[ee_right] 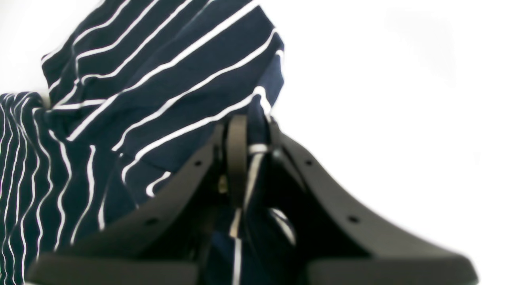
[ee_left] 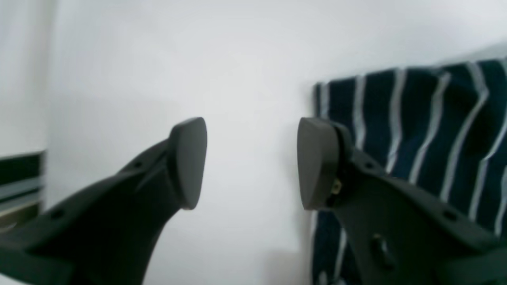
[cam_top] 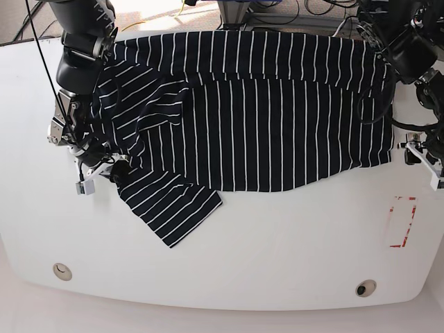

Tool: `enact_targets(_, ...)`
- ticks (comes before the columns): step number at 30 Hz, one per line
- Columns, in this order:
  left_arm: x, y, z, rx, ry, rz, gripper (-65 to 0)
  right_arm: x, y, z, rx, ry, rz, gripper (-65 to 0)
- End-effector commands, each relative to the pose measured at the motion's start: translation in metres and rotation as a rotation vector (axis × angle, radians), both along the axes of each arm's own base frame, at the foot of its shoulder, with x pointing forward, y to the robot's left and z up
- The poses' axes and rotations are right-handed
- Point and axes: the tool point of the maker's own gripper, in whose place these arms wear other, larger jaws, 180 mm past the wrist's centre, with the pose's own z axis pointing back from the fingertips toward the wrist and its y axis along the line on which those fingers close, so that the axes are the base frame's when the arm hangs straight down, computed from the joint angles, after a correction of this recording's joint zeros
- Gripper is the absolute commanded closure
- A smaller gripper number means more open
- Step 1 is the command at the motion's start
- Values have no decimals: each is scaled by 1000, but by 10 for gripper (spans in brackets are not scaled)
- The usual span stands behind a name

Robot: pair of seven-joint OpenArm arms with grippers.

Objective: Layout the t-shirt on the table in an organized manner, then fold the t-shirt properly
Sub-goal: 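Lower the left gripper onto the shirt's side edge and pinch fabric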

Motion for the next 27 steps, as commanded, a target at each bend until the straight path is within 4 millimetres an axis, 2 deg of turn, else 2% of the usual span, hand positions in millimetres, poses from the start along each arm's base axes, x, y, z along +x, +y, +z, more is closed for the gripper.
enact_targets(1,11,7,7,-5,-57,2,-343,-1,-5,-1,-36,29,13,-60)
enact_targets(6,17,-12,-19,-72,-32,-41,-343,-2,-5,-2,-36,31,13,-60)
enact_targets(10,27,-20,-24,-102,-33,-56,-343,-2,-5,-2,-36,31,13,-60)
enact_targets(16,31,-26,-33,-147,-19,-52,-343,-4,-5,-4,-38,45,19,-60)
enact_targets(20,38,-42,-44,-202,-6,-60,-343,-3,-5,-3,-38,44,18,-60)
enact_targets(24,35,-48,-53,-227,15,-62,-343,-3,-5,-3,-37,43,18,-60)
enact_targets(27,36,-65,-62,-250,33,-86,-343,-3,-5,-3,-35,42,17,-60)
